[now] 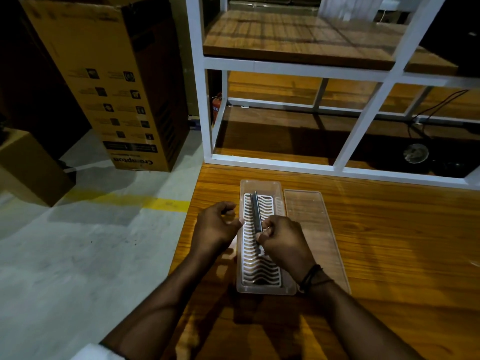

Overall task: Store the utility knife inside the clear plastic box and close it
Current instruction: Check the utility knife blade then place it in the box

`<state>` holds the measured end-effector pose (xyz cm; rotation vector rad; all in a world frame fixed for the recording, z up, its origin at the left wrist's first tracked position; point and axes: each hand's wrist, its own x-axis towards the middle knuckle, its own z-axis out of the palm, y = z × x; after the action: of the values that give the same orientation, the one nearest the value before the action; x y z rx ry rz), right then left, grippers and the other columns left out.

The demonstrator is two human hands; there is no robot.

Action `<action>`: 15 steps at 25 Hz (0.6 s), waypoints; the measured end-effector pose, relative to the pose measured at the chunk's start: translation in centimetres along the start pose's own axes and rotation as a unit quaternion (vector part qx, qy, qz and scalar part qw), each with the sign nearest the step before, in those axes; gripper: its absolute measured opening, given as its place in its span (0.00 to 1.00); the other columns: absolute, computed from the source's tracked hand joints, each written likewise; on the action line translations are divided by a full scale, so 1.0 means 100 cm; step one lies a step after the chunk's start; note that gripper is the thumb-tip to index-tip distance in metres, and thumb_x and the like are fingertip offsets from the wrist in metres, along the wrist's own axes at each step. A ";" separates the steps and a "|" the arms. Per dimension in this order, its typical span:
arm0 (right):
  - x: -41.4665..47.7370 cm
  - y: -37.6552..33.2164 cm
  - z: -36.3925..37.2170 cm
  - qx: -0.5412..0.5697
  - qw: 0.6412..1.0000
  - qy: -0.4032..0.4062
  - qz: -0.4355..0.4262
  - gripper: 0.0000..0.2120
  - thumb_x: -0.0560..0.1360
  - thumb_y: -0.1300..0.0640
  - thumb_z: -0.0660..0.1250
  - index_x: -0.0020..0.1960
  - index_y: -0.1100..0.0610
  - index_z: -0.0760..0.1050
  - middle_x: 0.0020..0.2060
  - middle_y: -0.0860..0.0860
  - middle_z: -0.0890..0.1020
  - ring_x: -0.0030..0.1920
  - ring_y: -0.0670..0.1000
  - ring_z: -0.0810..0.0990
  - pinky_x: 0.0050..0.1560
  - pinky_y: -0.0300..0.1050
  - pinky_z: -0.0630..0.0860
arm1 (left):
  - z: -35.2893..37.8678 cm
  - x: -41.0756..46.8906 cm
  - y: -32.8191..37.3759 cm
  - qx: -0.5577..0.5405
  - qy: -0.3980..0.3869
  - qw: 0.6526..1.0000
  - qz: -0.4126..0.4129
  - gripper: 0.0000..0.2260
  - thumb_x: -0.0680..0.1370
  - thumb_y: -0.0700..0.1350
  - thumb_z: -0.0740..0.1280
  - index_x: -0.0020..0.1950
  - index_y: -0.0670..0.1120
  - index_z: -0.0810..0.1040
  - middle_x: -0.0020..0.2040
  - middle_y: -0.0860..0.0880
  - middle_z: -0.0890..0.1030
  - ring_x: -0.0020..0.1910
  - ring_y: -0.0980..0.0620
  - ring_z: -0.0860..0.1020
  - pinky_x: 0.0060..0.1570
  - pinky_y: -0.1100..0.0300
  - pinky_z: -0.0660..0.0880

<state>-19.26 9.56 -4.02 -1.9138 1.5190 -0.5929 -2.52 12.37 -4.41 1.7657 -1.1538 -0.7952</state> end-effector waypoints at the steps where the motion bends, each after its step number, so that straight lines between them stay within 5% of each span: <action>1: 0.000 0.001 0.004 -0.027 1.000 -0.011 0.002 0.05 0.72 0.58 0.71 0.48 0.56 0.79 0.41 0.54 0.84 0.48 0.57 0.81 0.46 0.46 0.74 | 0.001 0.001 -0.002 0.009 -0.013 1.000 -0.018 0.22 0.74 0.45 0.78 0.68 0.47 0.80 0.59 0.48 0.85 0.50 0.53 0.85 0.47 0.49 0.86; 3: 0.000 0.003 0.010 -0.056 0.998 -0.030 0.006 0.12 0.73 0.58 0.71 0.56 0.60 0.78 0.48 0.58 0.85 0.55 0.60 0.80 0.54 0.47 0.72 | 0.002 0.003 -0.005 0.006 -0.038 0.999 -0.035 0.21 0.75 0.43 0.77 0.67 0.46 0.80 0.53 0.49 0.86 0.46 0.52 0.86 0.40 0.53 0.86; 7: 0.002 0.002 0.020 -0.077 0.996 -0.045 0.014 0.12 0.73 0.60 0.68 0.56 0.58 0.78 0.51 0.58 0.84 0.57 0.60 0.79 0.52 0.46 0.74 | 0.002 0.003 -0.008 -0.017 -0.067 0.997 -0.043 0.16 0.78 0.39 0.74 0.65 0.44 0.81 0.41 0.53 0.85 0.32 0.61 0.84 0.27 0.65 0.79; 15: -0.004 -0.004 0.029 -0.129 0.991 -0.045 -0.008 0.12 0.75 0.61 0.66 0.58 0.60 0.78 0.55 0.60 0.80 0.57 0.61 0.80 0.55 0.49 0.77 | 0.000 0.002 -0.010 -0.037 -0.074 0.996 -0.042 0.17 0.78 0.38 0.74 0.66 0.43 0.81 0.42 0.50 0.85 0.37 0.53 0.86 0.31 0.57 0.84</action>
<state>-17.10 10.55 -5.84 -2.1157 1.5866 -0.3238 -2.09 12.40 -5.28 1.7258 -1.1363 -1.0224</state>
